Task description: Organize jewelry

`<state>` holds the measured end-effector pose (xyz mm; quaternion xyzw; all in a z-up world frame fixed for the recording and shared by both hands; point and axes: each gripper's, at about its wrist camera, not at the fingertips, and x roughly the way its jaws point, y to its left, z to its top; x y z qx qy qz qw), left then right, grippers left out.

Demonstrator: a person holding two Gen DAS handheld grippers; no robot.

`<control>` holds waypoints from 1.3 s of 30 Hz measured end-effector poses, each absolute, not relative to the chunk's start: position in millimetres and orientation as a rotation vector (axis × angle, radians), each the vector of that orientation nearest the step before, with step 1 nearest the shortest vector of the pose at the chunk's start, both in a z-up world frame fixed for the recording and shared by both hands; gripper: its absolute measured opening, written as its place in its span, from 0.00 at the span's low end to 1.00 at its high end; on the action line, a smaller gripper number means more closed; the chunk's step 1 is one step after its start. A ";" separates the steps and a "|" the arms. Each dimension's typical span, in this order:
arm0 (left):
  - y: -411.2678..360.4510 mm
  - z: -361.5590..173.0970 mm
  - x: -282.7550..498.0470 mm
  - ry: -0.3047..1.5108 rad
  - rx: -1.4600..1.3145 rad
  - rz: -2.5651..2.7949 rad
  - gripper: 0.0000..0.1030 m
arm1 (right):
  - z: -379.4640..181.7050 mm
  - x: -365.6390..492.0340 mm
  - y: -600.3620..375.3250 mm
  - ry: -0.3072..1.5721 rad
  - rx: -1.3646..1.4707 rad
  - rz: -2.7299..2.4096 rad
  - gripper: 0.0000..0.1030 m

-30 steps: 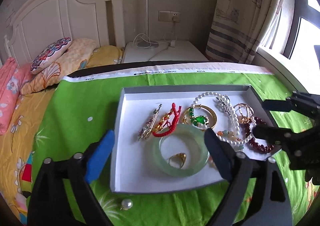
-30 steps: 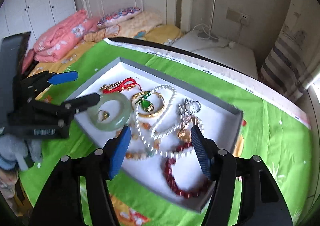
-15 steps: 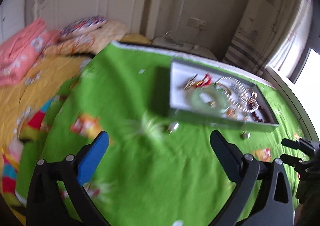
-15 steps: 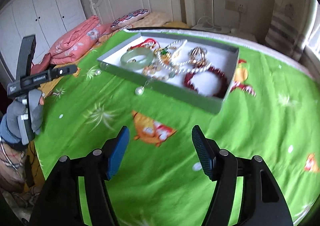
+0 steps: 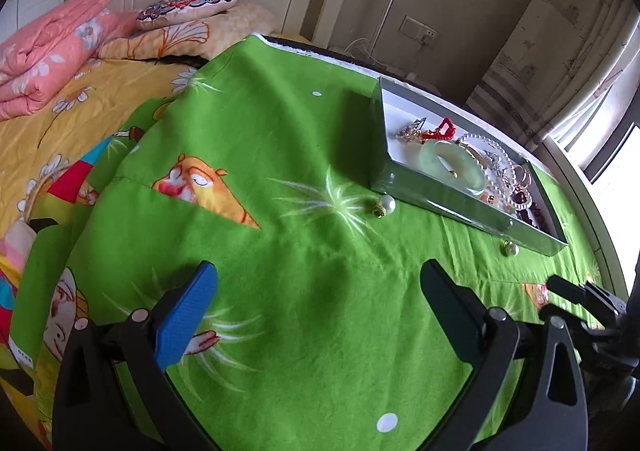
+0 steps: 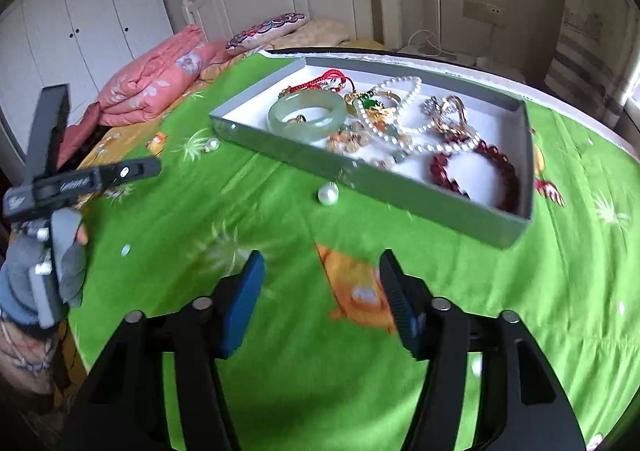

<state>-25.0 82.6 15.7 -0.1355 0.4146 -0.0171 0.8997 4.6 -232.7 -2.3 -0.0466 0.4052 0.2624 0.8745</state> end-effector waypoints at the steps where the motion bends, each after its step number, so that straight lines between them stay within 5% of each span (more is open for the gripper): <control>1: 82.4 15.4 -25.4 0.859 -0.279 -0.037 0.97 | -2.8 8.1 -229.4 0.849 -0.102 0.540 0.48; 12: 82.5 16.2 -24.5 0.852 -0.291 -0.044 0.98 | -8.7 46.6 -190.4 0.870 -0.207 0.463 0.30; 15: 81.4 16.1 -24.8 0.852 -0.290 -0.045 0.98 | -10.4 41.1 -190.0 0.850 -0.233 0.467 0.14; 32: 24.5 26.4 -8.3 0.840 -0.032 -0.135 0.96 | -1.4 -8.4 -239.5 0.789 -0.098 0.509 0.14; 39: 2.5 16.9 36.3 0.894 0.028 -0.198 0.58 | -1.6 -9.3 -238.7 0.793 -0.100 0.513 0.14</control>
